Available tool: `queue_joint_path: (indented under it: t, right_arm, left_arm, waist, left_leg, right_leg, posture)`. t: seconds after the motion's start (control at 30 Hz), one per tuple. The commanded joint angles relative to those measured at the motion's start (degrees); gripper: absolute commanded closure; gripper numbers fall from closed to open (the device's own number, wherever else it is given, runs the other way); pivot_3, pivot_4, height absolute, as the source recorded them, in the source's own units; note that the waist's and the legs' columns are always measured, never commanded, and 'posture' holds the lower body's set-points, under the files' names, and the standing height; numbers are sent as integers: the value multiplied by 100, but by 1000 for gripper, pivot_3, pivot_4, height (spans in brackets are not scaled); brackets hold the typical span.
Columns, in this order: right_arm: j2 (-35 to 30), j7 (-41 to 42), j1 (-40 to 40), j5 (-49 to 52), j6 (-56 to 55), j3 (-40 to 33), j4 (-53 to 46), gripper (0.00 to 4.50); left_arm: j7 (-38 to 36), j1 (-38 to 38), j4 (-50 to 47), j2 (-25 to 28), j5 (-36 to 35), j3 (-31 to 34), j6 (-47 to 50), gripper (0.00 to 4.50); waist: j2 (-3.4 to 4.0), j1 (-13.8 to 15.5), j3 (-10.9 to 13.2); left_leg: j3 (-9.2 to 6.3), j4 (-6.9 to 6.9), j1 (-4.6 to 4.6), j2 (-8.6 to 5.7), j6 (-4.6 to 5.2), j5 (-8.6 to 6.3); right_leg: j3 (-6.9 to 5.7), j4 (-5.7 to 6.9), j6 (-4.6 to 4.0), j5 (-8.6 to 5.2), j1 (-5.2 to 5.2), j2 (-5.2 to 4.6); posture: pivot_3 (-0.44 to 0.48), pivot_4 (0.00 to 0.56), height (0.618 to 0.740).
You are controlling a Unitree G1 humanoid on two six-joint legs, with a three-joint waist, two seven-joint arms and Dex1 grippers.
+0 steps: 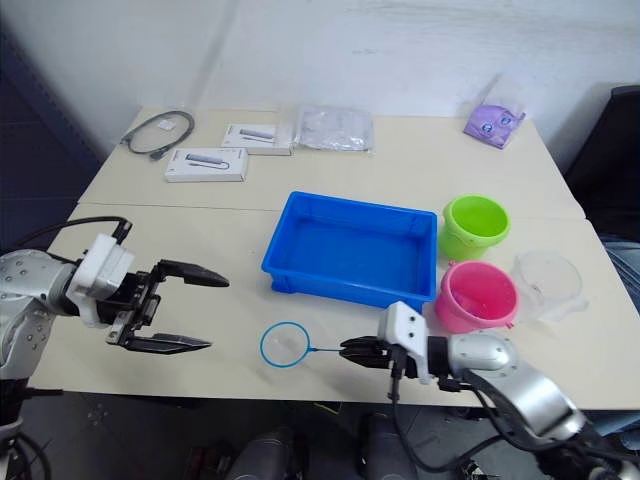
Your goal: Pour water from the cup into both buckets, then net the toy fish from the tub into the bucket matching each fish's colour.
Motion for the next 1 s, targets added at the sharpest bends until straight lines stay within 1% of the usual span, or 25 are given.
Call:
queue_joint_path:
  t: [0.03,0.07,0.17,0.37,0.43,0.47,0.5,0.6,0.67,0.7,0.77,0.87,0.9,1.0]
  right_arm:
    - [359,315,-196,-826,-751,408,717,4500]
    - [484,340,-250,-970,-914,449,949,4500]
    - [939,249,-375,-980,-1008,289,1438,4500]
    - [1064,584,-406,-1089,-1315,217,1802,4500]
    - [1192,621,-441,-912,-1535,13,1902,3664]
    - [1184,736,-442,-861,-1620,-28,1870,3528]
    - [1139,847,-444,-829,-1615,-57,1781,3110]
    - [1013,1077,-401,-711,-1470,-175,1390,1570]
    - [795,1146,-369,-636,-1342,-393,1047,465]
    - [650,1175,-320,-534,-1223,-535,822,45]
    - [303,1215,-79,-30,-804,-974,144,45]
    - [-225,1358,428,592,-437,-1611,-673,45]
    - [-402,1416,770,729,-497,-1985,-932,45]
    - [-704,1577,1992,1212,-505,-3405,-1388,45]
  left_arm:
    - [25,468,-104,135,10,358,-117,36]
    - [58,587,-96,134,23,400,-141,36]
    - [160,798,-130,130,37,468,-141,36]
    - [353,824,-184,108,39,474,-146,36]
    - [510,715,-56,91,106,495,-182,0]
    - [551,703,-12,85,137,500,-215,0]
    - [572,689,44,85,190,492,-287,0]
    - [625,626,207,76,277,487,-434,0]
    - [694,517,361,66,294,511,-485,0]
    - [732,493,413,68,287,541,-478,0]
    - [921,490,602,154,465,617,-501,0]
    - [934,577,877,216,548,796,-628,0]
    - [972,710,968,234,640,868,-727,0]
    - [1015,1151,1270,266,1005,1033,-1241,0]
  waist:
    - [0,-16,0]
    - [0,-17,0]
    - [0,-14,0]
    - [1,-9,0]
    - [1,-11,0]
    - [1,-12,0]
    - [2,-15,1]
    - [5,-15,2]
    - [6,-19,3]
    - [9,-16,5]
    - [15,4,9]
    - [15,48,8]
    - [15,54,8]
    - [17,67,6]
  left_leg:
    - [0,-1,-1,1,0,0]
    - [-1,0,-2,1,0,0]
    - [-4,1,0,1,0,0]
    - [-9,0,1,1,-7,-5]
    - [-8,0,2,1,-7,-6]
    - [-9,0,2,1,-7,-6]
    - [-8,0,2,1,-7,-6]
    - [-8,-1,2,1,-7,-6]
    - [-8,-2,2,2,-8,-6]
    - [-8,-2,1,2,-8,-6]
    - [-8,-2,1,2,-7,-7]
    - [-10,-8,1,3,-8,-11]
    - [-10,-13,0,3,-9,-11]
    - [-8,-40,3,3,-8,-11]
  right_leg:
    - [0,1,0,0,-4,0]
    - [-2,3,-2,-1,-4,0]
    - [-2,6,-3,-2,-3,-3]
    - [-4,7,-5,-3,-2,-6]
    - [-4,6,-5,-3,-2,-6]
    - [-5,7,-5,-3,-2,-6]
    - [-4,7,-5,-3,-2,-6]
    - [-5,8,-5,-3,-3,-5]
    - [-6,9,-6,-3,-4,-5]
    - [-6,8,-6,-3,-5,-5]
    - [-5,7,-6,-3,-5,-6]
    - [-9,1,-6,-3,-4,-5]
    - [-10,-3,-7,-4,-5,-5]
    - [-11,-23,-8,-5,-3,-5]
  posture:
    - [0,150,740]
    - [0,150,740]
    - [0,150,740]
    - [0,150,740]
    - [0,150,740]
    - [0,150,740]
    - [0,150,740]
    - [0,150,740]
    - [0,150,740]
    - [0,150,740]
    - [0,150,740]
    - [0,150,740]
    - [0,150,740]
    - [0,150,740]
